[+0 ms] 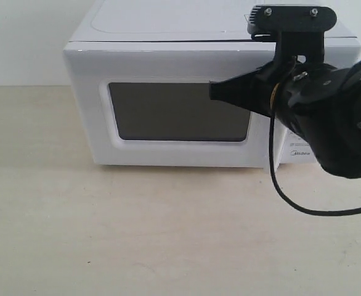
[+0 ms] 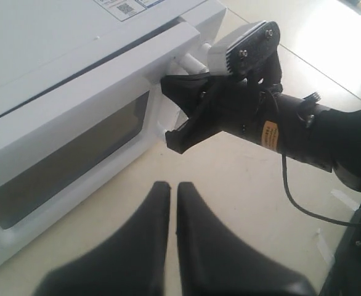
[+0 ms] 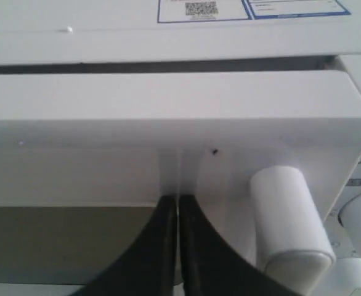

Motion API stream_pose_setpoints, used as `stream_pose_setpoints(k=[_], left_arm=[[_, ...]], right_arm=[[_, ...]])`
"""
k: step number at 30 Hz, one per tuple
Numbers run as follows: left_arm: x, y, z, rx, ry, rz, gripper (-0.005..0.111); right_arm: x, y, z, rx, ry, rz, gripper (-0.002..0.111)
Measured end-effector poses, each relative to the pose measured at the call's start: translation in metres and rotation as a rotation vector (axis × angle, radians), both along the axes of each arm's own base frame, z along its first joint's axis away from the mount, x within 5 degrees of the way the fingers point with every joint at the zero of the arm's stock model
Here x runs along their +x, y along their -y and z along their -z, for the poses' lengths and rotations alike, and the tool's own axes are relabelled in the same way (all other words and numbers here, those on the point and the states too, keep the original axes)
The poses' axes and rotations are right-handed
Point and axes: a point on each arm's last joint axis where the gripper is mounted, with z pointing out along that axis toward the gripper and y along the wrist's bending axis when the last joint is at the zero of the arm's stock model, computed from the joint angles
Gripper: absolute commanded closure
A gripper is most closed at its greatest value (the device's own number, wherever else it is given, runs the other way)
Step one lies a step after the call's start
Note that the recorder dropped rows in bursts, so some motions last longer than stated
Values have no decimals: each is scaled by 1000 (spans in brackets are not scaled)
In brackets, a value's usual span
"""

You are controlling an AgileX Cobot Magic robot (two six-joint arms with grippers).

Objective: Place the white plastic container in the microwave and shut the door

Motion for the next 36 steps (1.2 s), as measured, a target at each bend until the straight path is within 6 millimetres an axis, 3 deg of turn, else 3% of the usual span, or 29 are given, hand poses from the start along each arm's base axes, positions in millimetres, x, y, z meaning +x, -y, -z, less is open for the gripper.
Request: stream_pose_setpoints(k=[15, 17, 20, 25, 27, 36], left_arm=[[-2, -1, -2, -4, 8, 0, 102], [-9, -5, -8, -5, 34, -3, 102], [-28, -16, -23, -38, 83, -18, 102], [-71, -39, -41, -100, 141, -28, 102], [-89, -48, -36, -129, 130, -42, 102], [-124, -56, -7, -388, 52, -54, 102]], right_arm=[[4, -7, -10, -37, 41, 3, 108], [-11, -8, -18, -70, 67, -33, 108], [-49, -2, -39, -85, 121, -110, 108], [-100, 41, -61, -131, 187, -79, 108], [-114, 59, -65, -97, 170, -64, 108], [-139, 99, -81, 57, 133, 12, 108]])
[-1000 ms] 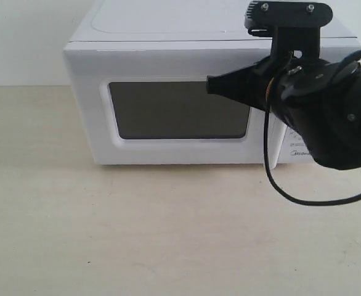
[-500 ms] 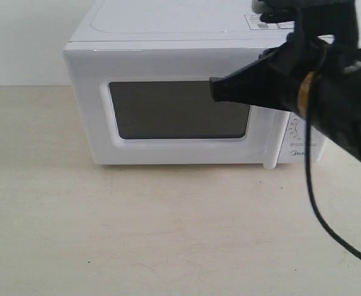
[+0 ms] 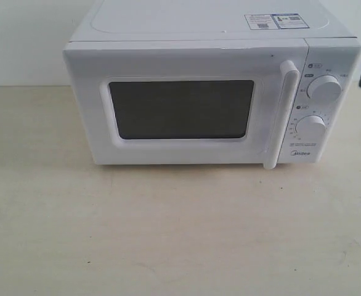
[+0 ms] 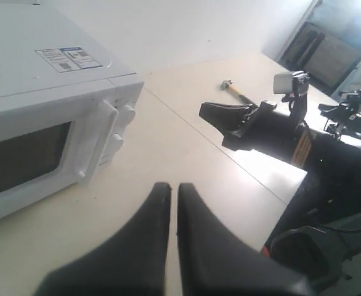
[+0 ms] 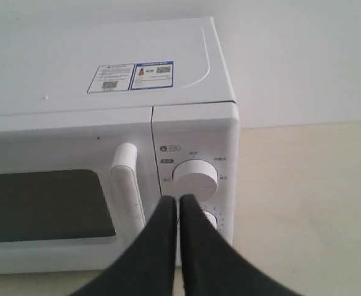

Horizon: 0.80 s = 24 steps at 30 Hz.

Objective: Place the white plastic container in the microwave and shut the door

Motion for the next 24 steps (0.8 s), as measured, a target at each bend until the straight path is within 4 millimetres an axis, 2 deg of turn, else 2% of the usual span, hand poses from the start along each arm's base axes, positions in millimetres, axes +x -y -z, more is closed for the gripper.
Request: stream_pose_setpoints(k=[6, 10, 24], left_arm=[[-10, -3, 18, -38, -48, 14, 102], [-13, 0, 29, -35, -113, 54, 102], [-14, 0, 30, -17, -84, 70, 102]], right_arm=[[-12, 20, -8, 102, 12, 25, 108], [-15, 24, -9, 130, 18, 34, 108], [-15, 22, -9, 177, 15, 22, 108]])
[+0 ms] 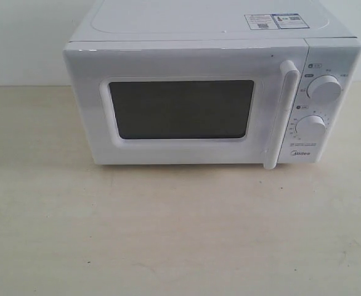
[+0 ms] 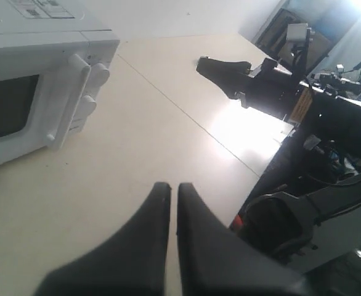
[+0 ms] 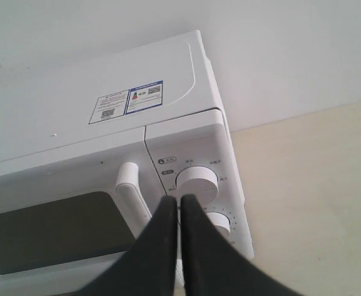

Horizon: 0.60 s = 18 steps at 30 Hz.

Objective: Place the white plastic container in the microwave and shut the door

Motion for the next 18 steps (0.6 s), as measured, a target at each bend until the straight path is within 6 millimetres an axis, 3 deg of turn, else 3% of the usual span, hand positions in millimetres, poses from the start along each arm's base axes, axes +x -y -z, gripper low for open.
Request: stream_pose_setpoints(k=[5, 9, 18], left_arm=[[6, -8, -2, 84, 325, -52, 102], [6, -29, 10, 166, 596, -251, 102], [-7, -65, 82, 424, 777, -658, 102]], right_arm=[[0, 0, 0, 2, -3, 0, 108], [0, 0, 1, 3, -6, 0, 108], [0, 0, 1, 4, -5, -4, 108]])
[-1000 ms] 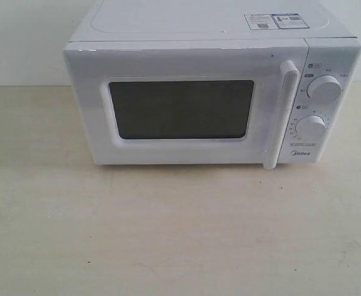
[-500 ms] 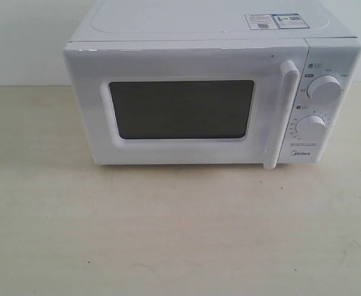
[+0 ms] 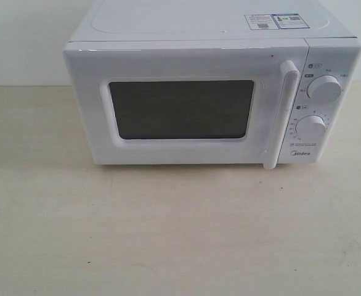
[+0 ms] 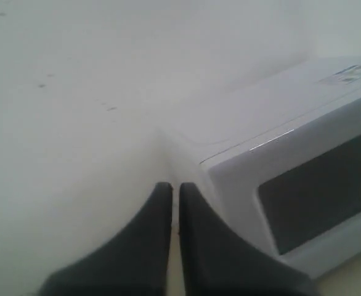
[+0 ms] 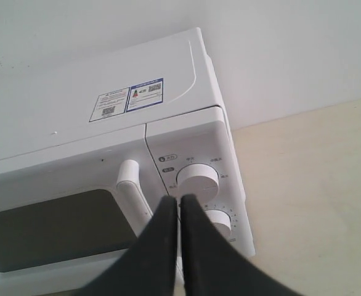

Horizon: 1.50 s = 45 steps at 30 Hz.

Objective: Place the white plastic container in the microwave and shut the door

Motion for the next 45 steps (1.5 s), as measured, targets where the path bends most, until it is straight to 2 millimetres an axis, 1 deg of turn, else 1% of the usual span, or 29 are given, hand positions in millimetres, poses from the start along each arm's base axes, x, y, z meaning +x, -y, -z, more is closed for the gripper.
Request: stream_pose_setpoints(k=[4, 7, 10, 13, 20, 24, 29, 30, 33, 40, 42, 45], left_arm=[[-2, -13, 39, -14, 31, -173, 102], [-3, -21, 69, -25, 43, -260, 102], [-5, -26, 90, -29, 64, -318, 102], [-3, -29, 104, -27, 49, -352, 102], [-3, -31, 108, 8, 59, -382, 102], [-2, -32, 114, -27, 38, -383, 102], [-1, -32, 115, -98, 21, -382, 102], [-1, -32, 115, -91, 17, -385, 102], [0, -32, 119, -152, -29, -377, 102], [-1, -29, 133, -247, -208, -360, 102], [-1, -28, 136, -243, -241, -362, 102], [-2, -29, 138, -187, -258, -373, 102]], right_arm=[[0, 0, 0, 0, 0, 0, 108], [0, 0, 0, 0, 0, 0, 108], [0, 0, 0, 0, 0, 0, 108], [0, 0, 0, 1, 1, 0, 108], [0, 0, 0, 5, 0, -3, 108], [0, 0, 0, 5, 0, -3, 108], [0, 0, 0, 5, 0, -3, 108], [0, 0, 0, 5, 0, -3, 108], [0, 0, 0, 5, 0, -3, 108], [0, 0, 0, 5, 0, -3, 108], [0, 0, 0, 5, 0, -3, 108], [0, 0, 0, 5, 0, -3, 108]])
